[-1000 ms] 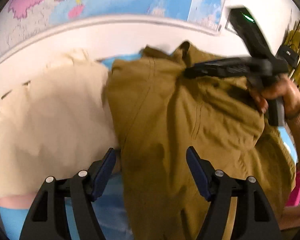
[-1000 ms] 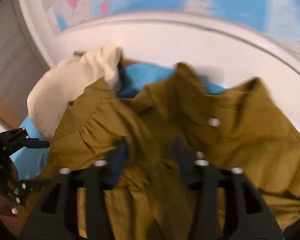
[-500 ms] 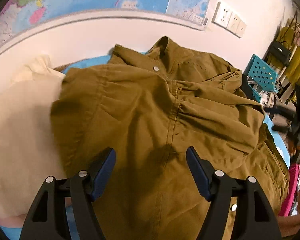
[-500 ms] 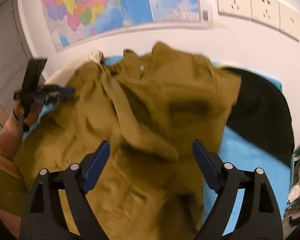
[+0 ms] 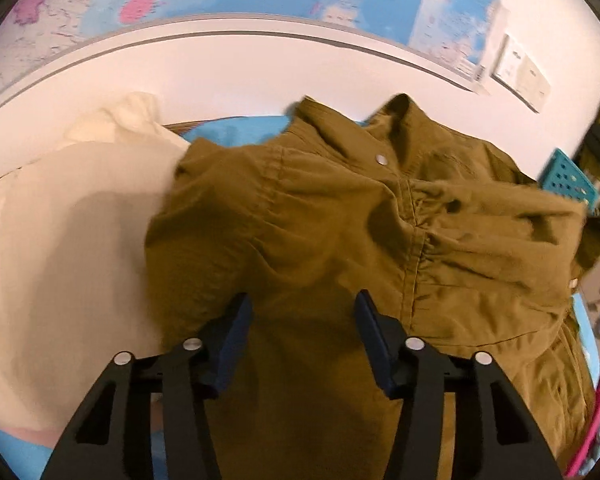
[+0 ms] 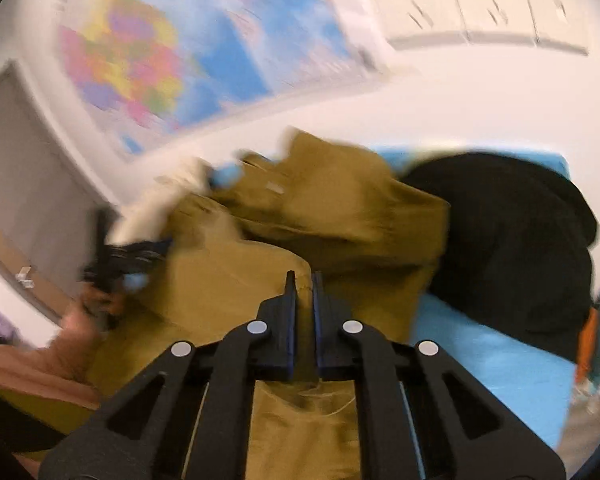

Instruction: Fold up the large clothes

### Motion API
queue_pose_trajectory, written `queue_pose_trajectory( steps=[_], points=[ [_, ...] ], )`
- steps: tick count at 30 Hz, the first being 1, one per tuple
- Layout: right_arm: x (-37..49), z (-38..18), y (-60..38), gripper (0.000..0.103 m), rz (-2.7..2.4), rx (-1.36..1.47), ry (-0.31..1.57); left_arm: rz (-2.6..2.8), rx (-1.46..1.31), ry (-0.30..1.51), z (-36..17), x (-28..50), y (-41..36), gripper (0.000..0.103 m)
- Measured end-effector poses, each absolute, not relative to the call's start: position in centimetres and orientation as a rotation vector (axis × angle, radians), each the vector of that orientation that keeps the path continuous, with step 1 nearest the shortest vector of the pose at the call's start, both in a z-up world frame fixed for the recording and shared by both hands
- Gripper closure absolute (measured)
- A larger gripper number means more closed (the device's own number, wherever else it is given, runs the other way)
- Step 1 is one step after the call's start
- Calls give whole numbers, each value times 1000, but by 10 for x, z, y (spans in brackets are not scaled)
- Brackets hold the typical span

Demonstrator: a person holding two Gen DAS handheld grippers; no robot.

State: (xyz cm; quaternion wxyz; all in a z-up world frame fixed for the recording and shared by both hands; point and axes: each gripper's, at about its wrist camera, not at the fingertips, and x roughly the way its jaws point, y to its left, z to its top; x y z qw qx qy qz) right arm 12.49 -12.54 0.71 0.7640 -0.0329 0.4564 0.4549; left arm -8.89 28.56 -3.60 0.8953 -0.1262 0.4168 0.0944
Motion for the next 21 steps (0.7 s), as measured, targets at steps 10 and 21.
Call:
queue_pose_trajectory(
  steps=[10,21],
  points=[
    [113,-17,-140,48,831,-16,858,282,-130,811,-23,-98,273,39],
    [61,-43,-47,57,940,-310,782,141,-54,873,-36,-79,237,33]
  ],
)
